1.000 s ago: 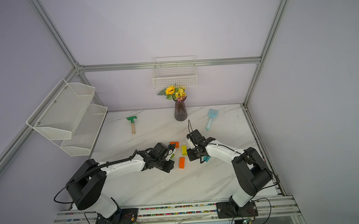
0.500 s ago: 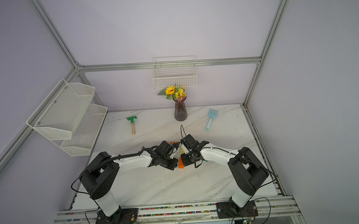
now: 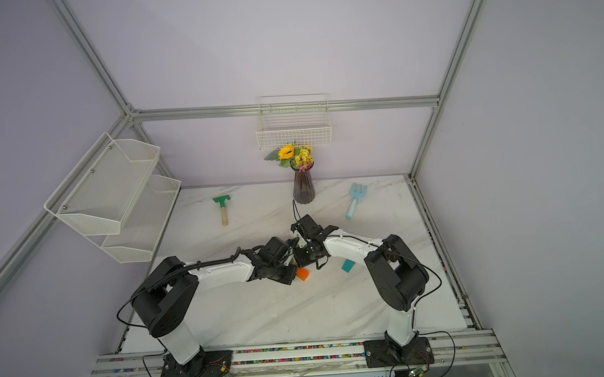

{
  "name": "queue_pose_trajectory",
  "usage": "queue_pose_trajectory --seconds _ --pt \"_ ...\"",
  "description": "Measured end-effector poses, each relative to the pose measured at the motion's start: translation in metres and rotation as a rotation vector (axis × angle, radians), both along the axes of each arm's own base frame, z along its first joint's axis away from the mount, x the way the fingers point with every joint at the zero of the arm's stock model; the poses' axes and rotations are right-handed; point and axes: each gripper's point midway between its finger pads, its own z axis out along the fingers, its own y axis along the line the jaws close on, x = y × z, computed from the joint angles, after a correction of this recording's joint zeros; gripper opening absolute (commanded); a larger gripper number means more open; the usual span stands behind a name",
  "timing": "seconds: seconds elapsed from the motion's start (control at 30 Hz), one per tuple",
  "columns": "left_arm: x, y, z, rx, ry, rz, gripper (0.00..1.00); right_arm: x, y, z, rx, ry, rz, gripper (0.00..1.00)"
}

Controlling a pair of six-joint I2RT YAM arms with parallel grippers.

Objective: Assemble a piece of candy with building blocks
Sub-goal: Assemble the building blocks at the center of the board.

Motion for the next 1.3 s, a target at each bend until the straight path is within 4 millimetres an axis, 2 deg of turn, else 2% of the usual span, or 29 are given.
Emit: queue_pose_trajectory --seconds 0.1,0.2,0.27,0.33,0.4,0.5,0.57,0.63,0.7,0.8,0.93,1.03,1.2,1.3 --pt "0.002 0.000 0.009 -0.012 -0.018 0.006 0.00 0.002 -0.001 0.020 0.008 -0.041 0.000 0.15" --pt "0.005 -0.001 0.037 -0.052 -0.071 0.011 0.00 0.008 -0.006 0.059 0.034 -0.133 -0.023 0.19" --pt "0.008 -0.001 0.063 -0.092 -0.127 0.018 0.00 0.015 -0.012 0.088 0.052 -0.209 -0.050 0.14" --pt "0.010 -0.001 0.091 -0.138 -0.183 0.023 0.00 0.024 -0.019 0.106 0.065 -0.258 -0.075 0.03" --pt "0.012 -0.002 0.113 -0.172 -0.224 0.028 0.00 0.037 -0.032 0.106 0.052 -0.269 -0.109 0.00" --pt "0.012 0.001 0.127 -0.192 -0.256 0.035 0.00 0.062 -0.061 0.072 -0.022 -0.222 -0.171 0.00" --pt "0.008 0.006 0.127 -0.188 -0.254 0.039 0.00 0.073 -0.080 0.038 -0.085 -0.166 -0.203 0.00" --pt "0.001 0.012 0.120 -0.177 -0.237 0.044 0.00 0.078 -0.095 0.015 -0.125 -0.123 -0.218 0.00" --pt "-0.007 0.019 0.109 -0.161 -0.208 0.048 0.00 0.080 -0.102 0.004 -0.141 -0.103 -0.216 0.00" --pt "-0.020 0.029 0.086 -0.129 -0.149 0.058 0.00 0.083 -0.101 0.000 -0.136 -0.101 -0.187 0.00" --pt "-0.038 0.042 0.057 -0.093 -0.064 0.079 0.00 0.091 -0.087 -0.003 -0.096 -0.108 -0.136 0.00" --pt "-0.046 0.045 0.047 -0.089 -0.026 0.089 0.00 0.094 -0.080 -0.007 -0.072 -0.099 -0.112 0.00" --pt "-0.046 0.035 0.040 -0.116 -0.001 0.086 0.00 0.091 -0.070 -0.010 -0.041 -0.084 -0.082 0.00" --pt "-0.044 0.022 0.026 -0.110 0.033 0.073 0.00 0.088 -0.061 -0.008 -0.034 -0.091 -0.047 0.00"
